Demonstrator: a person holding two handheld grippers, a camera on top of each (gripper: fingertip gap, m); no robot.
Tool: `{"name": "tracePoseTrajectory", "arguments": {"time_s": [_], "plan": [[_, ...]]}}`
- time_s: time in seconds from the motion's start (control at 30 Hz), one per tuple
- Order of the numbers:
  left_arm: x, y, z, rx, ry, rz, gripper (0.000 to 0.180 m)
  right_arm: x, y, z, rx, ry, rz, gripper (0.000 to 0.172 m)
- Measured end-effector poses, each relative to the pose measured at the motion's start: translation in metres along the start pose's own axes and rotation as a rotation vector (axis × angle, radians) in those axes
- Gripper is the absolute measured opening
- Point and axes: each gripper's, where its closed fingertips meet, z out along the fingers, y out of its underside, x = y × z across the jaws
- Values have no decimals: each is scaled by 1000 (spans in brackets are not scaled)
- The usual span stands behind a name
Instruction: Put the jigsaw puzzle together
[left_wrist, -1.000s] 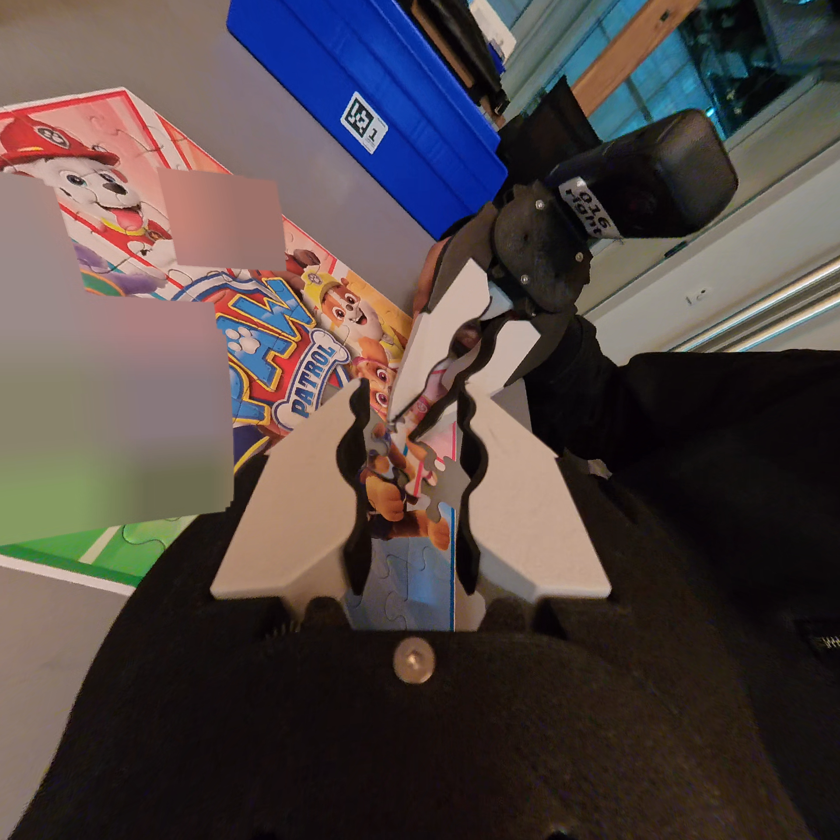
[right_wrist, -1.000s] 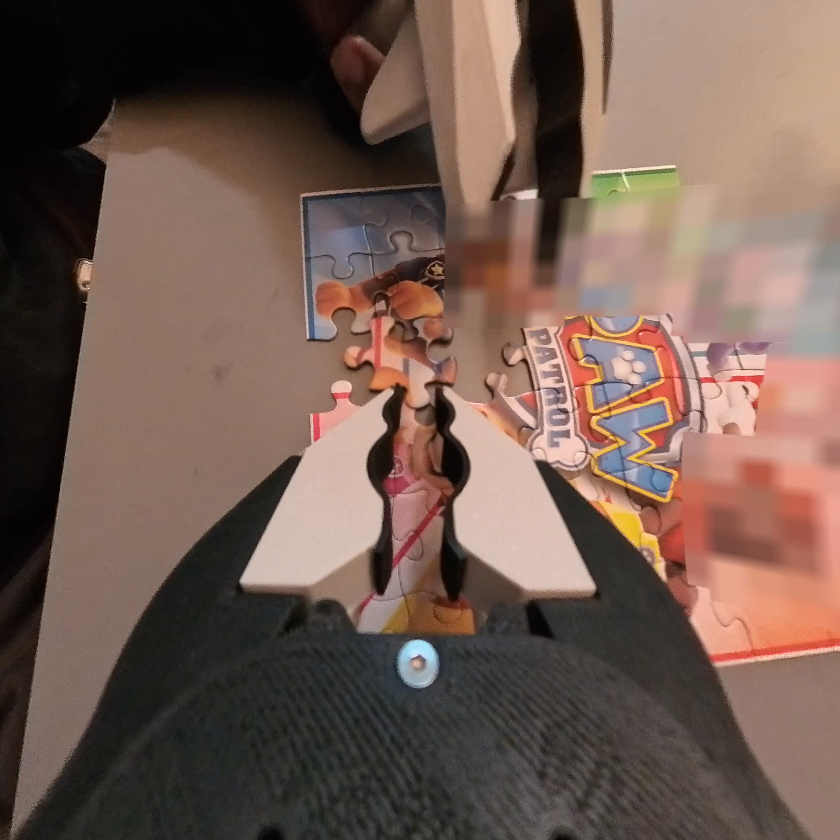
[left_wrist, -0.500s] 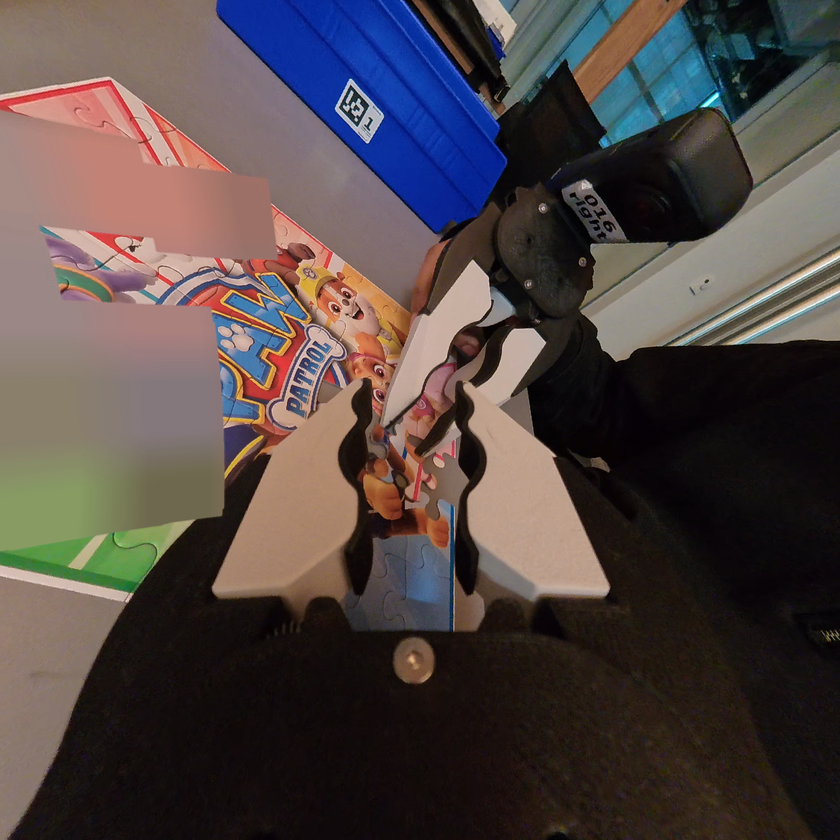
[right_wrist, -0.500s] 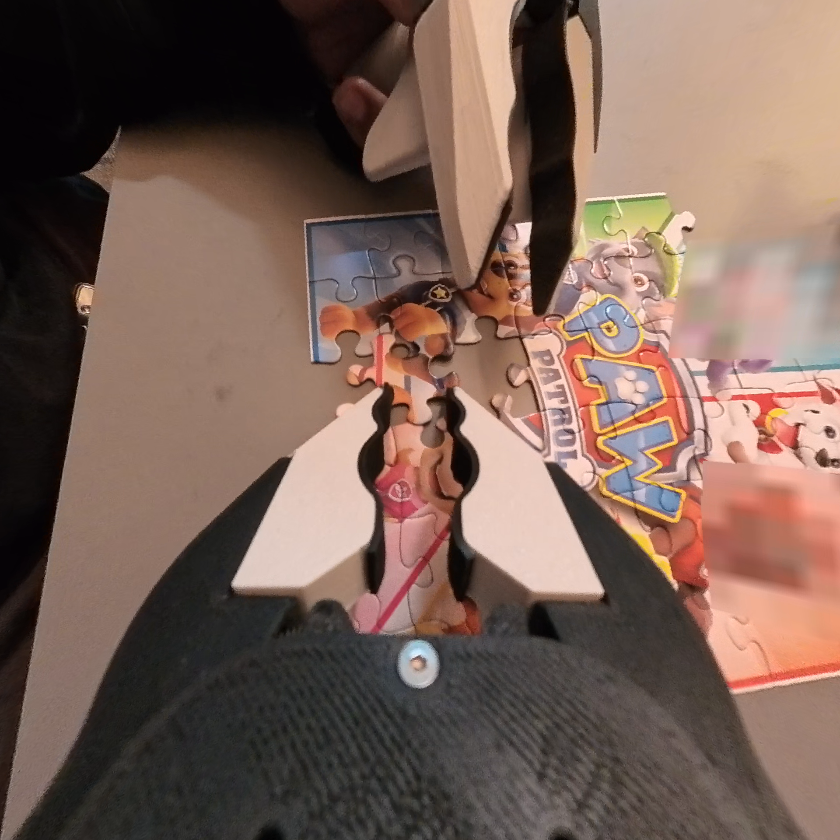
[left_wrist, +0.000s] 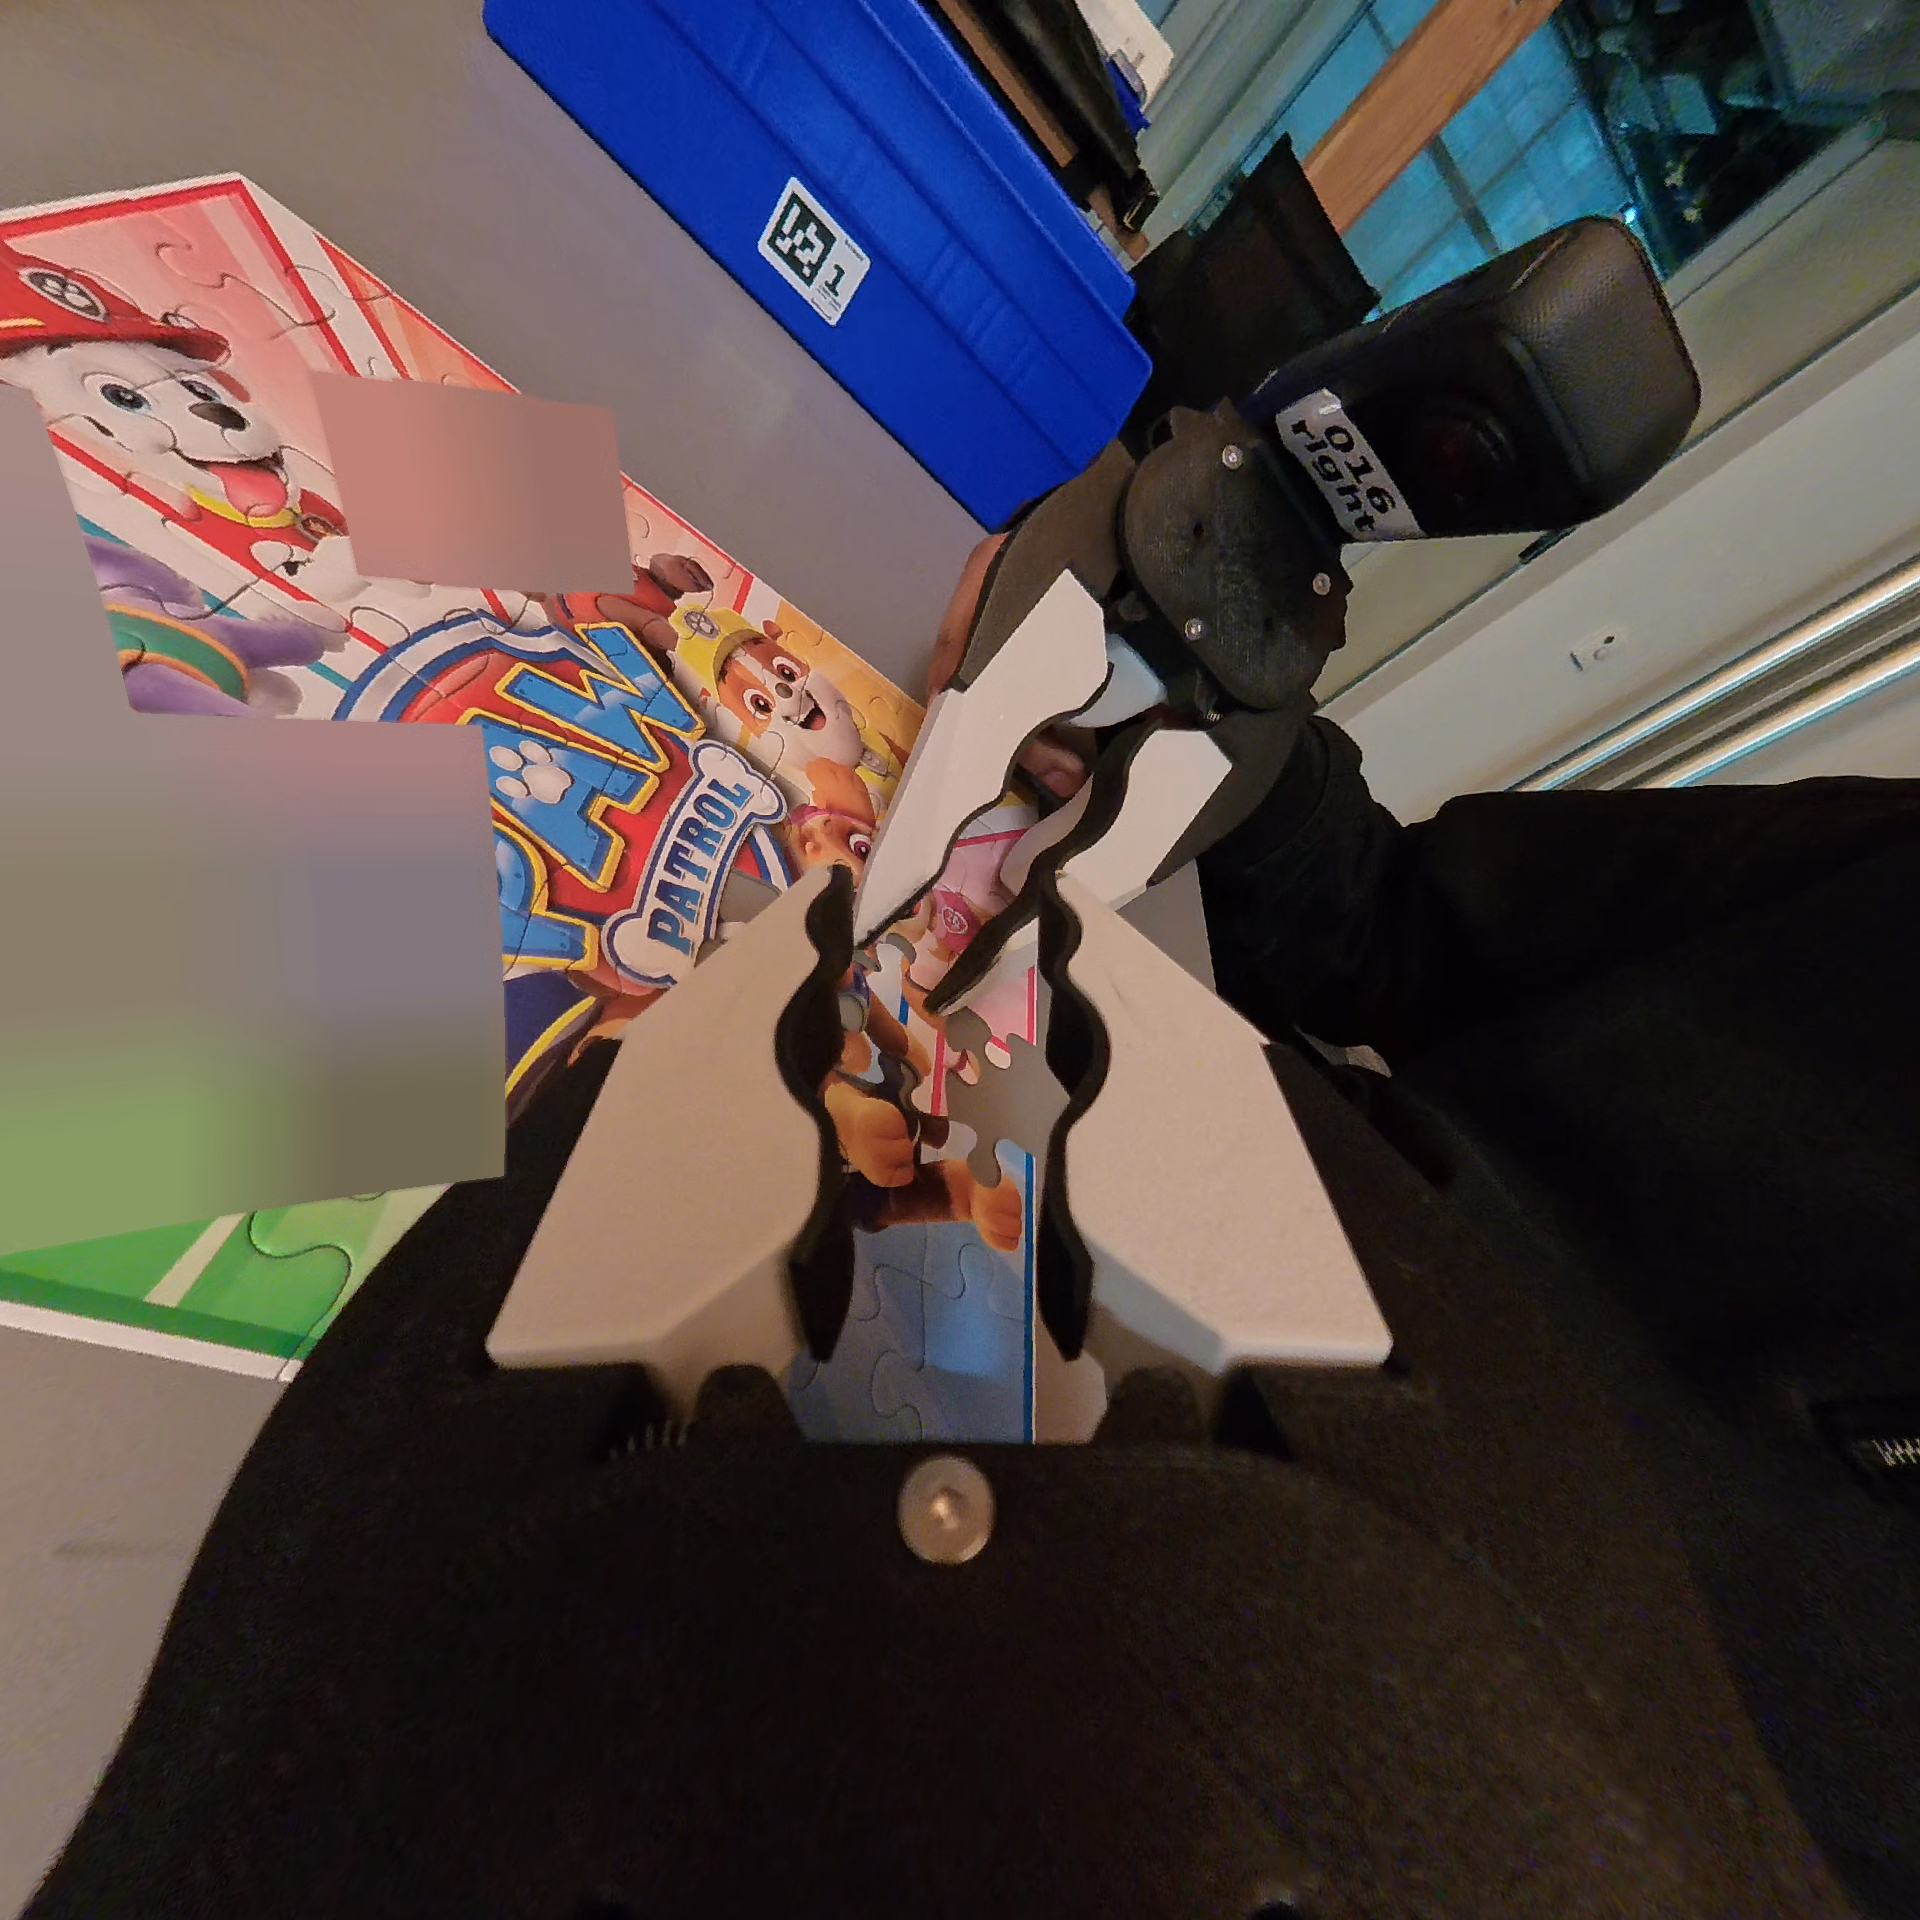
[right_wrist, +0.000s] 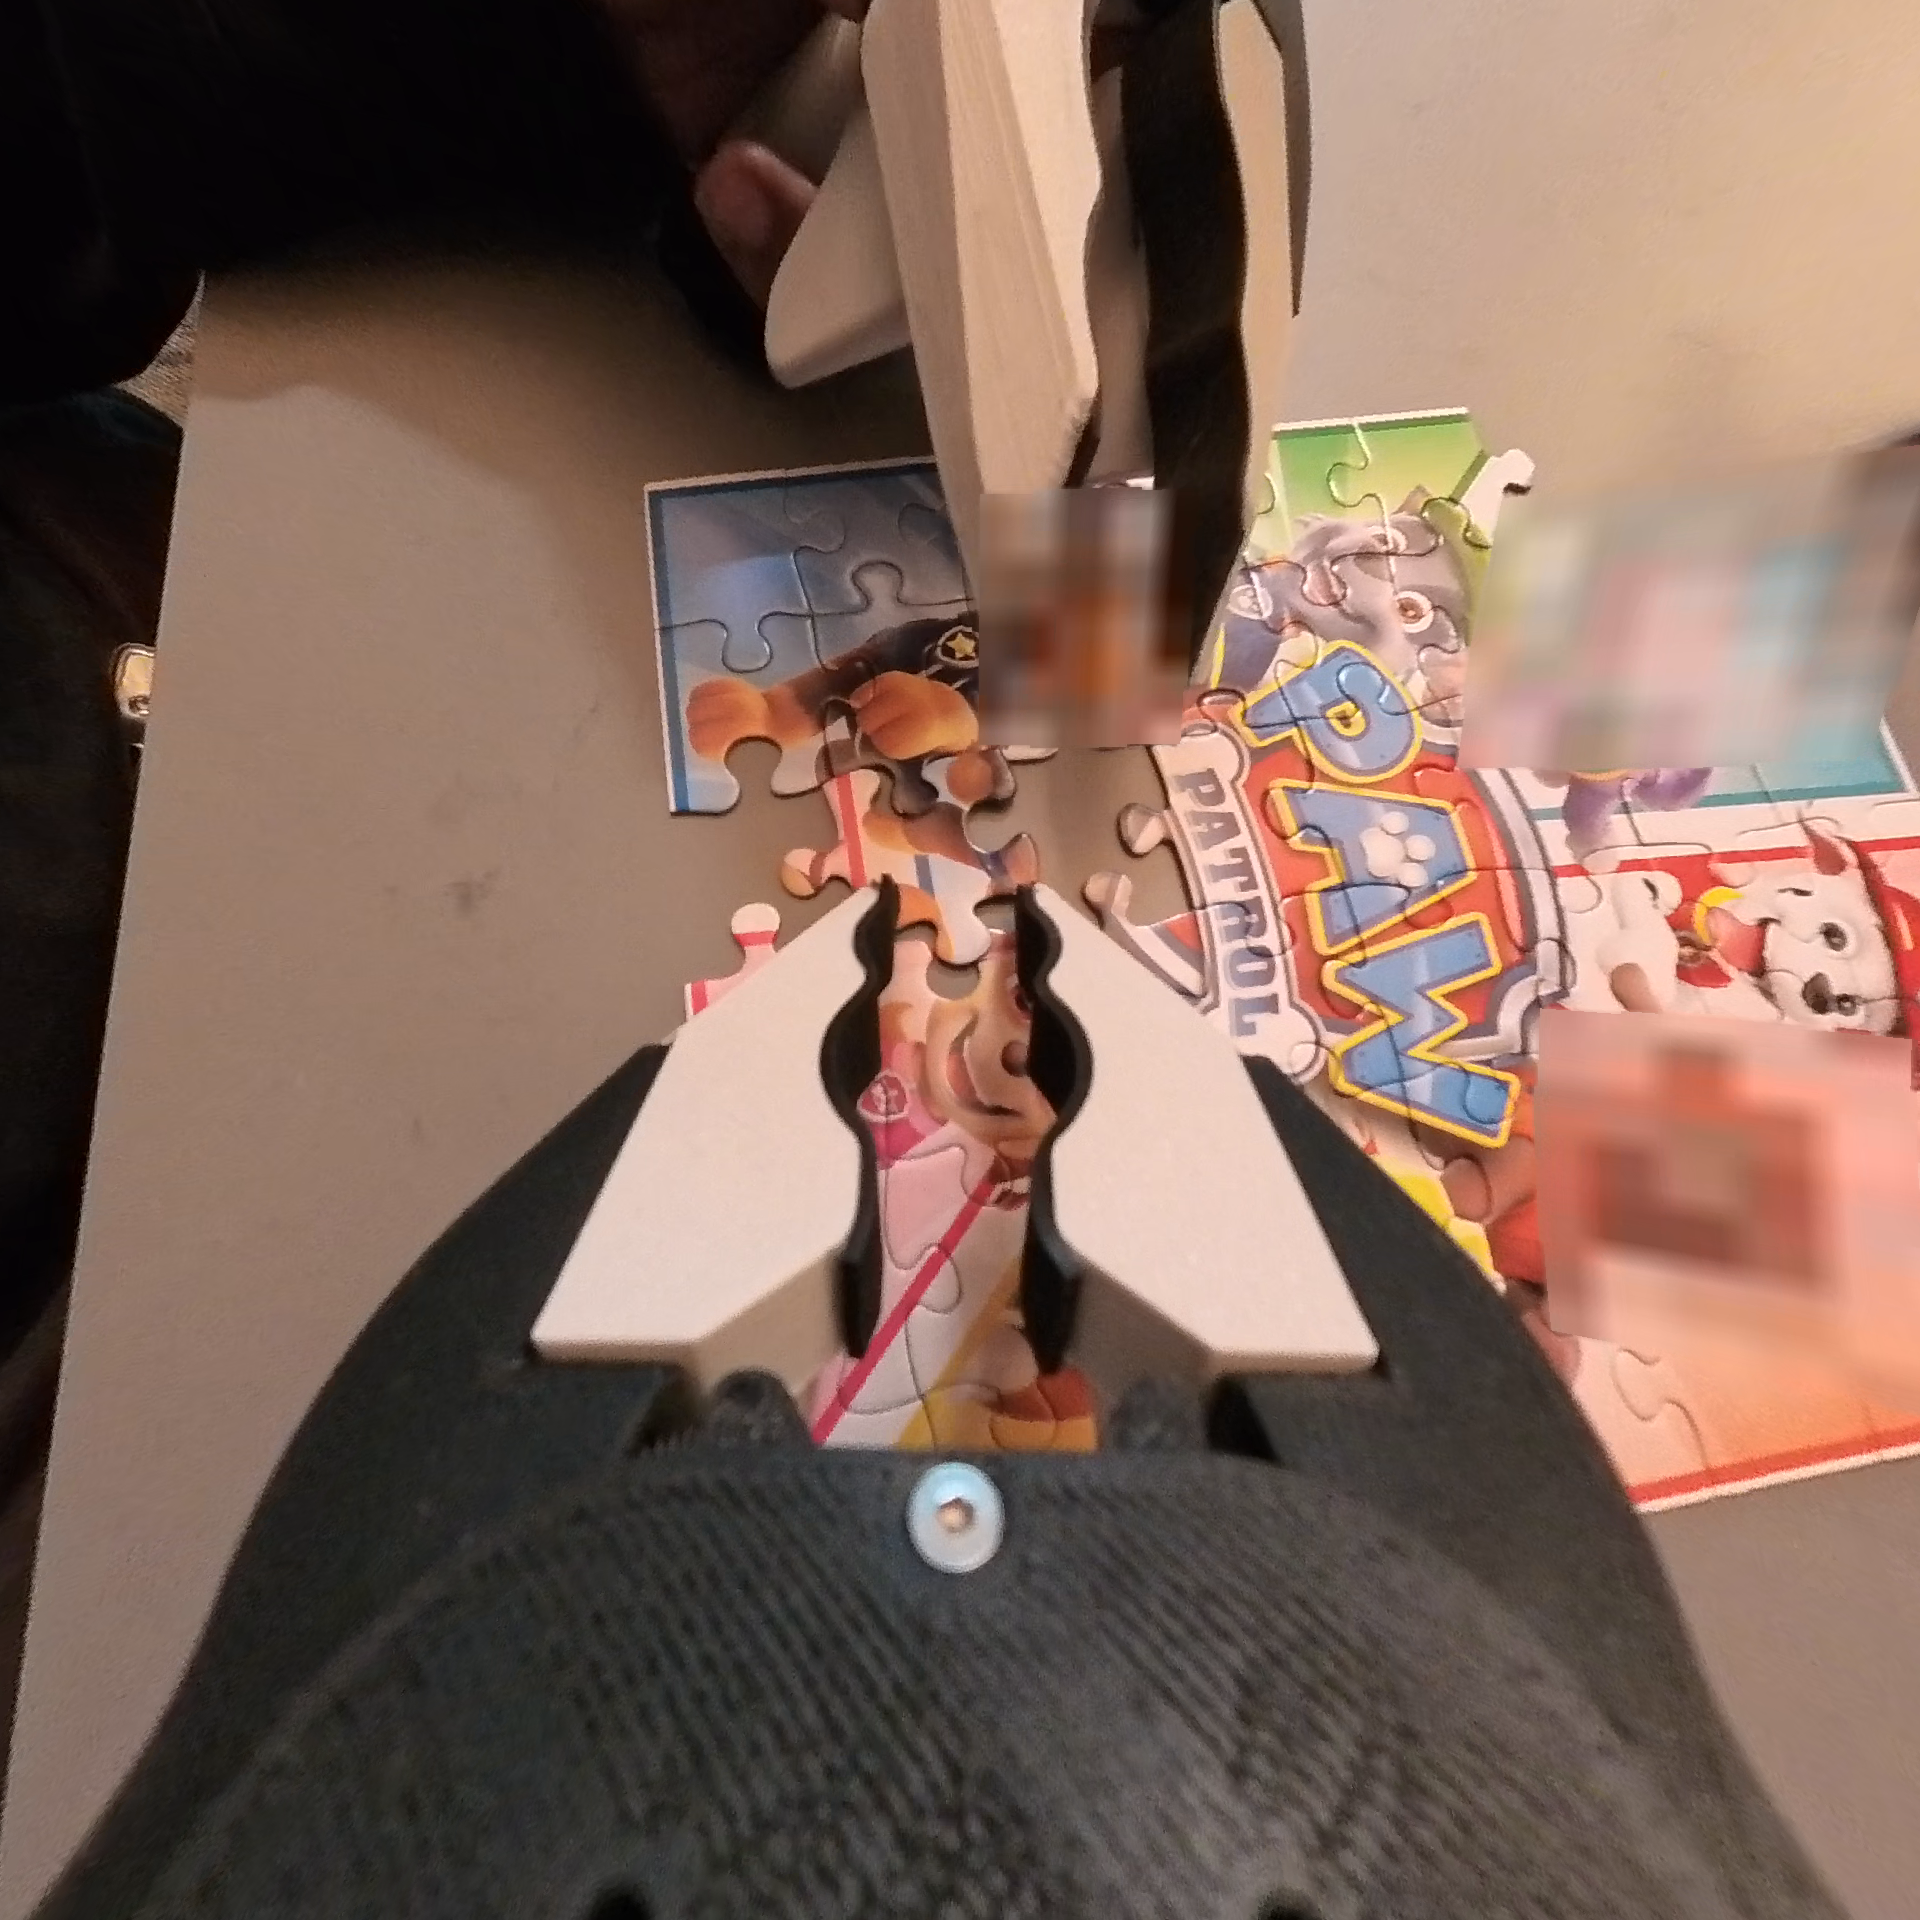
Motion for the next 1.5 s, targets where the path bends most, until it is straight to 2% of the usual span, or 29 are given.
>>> {"name": "tracePoseTrajectory", "arguments": {"time_s": [0.33,0.73,1.5], "plan": [[0,0,0,0,1,0,34,-6,-13,2,33,-8,-7,23],[1,0,0,-1,3,2,34,-10,-11,16,-6,-2,-5,34],[1,-1,0,1,5,2,34,-9,-8,14,-42,3,66,32]]}}
